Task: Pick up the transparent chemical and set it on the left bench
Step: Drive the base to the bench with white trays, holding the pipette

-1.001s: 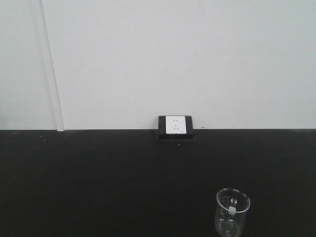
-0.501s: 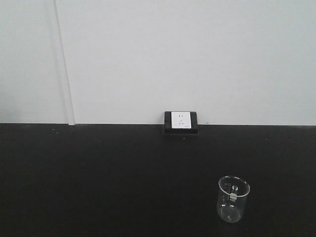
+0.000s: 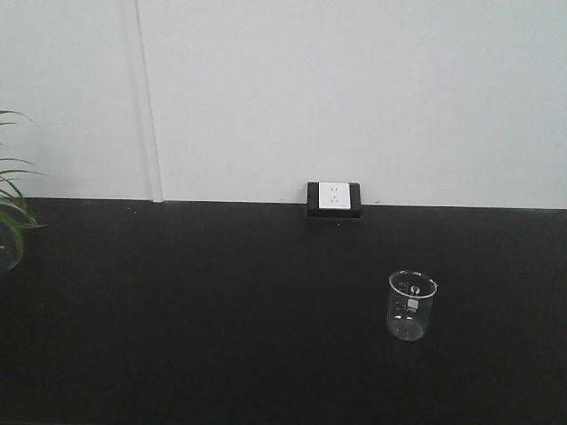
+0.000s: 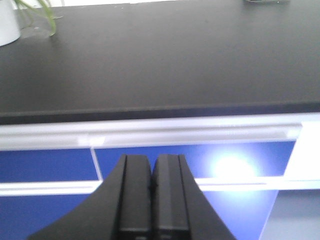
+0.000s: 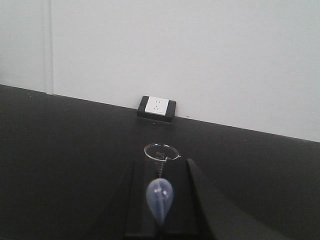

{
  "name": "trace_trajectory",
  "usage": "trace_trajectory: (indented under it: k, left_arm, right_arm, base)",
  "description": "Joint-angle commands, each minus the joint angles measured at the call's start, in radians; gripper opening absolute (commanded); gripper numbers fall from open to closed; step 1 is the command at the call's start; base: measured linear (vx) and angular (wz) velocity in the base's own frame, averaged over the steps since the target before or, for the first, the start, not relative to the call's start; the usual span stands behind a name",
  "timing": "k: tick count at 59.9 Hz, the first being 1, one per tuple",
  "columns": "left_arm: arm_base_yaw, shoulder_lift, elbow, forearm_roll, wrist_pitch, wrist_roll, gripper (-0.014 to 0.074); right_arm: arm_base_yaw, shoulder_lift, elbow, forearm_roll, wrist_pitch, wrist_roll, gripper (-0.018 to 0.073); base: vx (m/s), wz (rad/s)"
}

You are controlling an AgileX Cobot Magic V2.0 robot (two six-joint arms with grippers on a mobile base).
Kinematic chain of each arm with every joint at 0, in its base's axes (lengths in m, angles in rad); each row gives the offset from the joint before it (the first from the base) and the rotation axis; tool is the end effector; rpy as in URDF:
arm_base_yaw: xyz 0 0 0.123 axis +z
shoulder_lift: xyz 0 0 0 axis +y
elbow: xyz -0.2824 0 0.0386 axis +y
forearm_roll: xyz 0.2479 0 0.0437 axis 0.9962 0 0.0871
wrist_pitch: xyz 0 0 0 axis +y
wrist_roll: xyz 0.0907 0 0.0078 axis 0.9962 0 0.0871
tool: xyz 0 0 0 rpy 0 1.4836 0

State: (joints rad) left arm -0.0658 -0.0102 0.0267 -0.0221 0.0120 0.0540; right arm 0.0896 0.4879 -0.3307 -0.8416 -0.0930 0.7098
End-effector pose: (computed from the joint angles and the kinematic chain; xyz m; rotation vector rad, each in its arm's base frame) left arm 0.0566 -0.0038 0.2035 0.0741 1.5103 -0.0274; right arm 0.1101 0.0161 0.2930 -0.2266 1.5624 0.0233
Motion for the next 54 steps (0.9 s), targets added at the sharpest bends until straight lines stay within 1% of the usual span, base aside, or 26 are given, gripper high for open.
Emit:
trace_trajectory:
  k: [1,31,42,54]
  left_arm:
    - [-0.002,-0.019,0.016,-0.001,-0.078,-0.008,-0.0003]
    - [-0.002,-0.019,0.016,-0.001,-0.078,-0.008,-0.0003]
    - [-0.002,-0.019,0.016,-0.001,-0.078,-0.008,-0.0003]
    - [-0.002,-0.019,0.016,-0.001,-0.078,-0.008,-0.0003]
  right_arm:
    - [-0.002,0.003,-0.030,-0.003,-0.050,-0.009,-0.0003]
    - [-0.002,0.003,-0.030,-0.003,-0.050,-0.009,-0.0003]
    - [-0.002,0.003,-0.030,-0.003,-0.050,-0.009,-0.0003]
    - [-0.002,0.003,-0.030,-0.003,-0.050,-0.009,-0.0003]
  base:
    - [-0.31,0.13]
    - [-0.34,0.22]
    - [-0.35,0.42]
    - [-0.34,0.60]
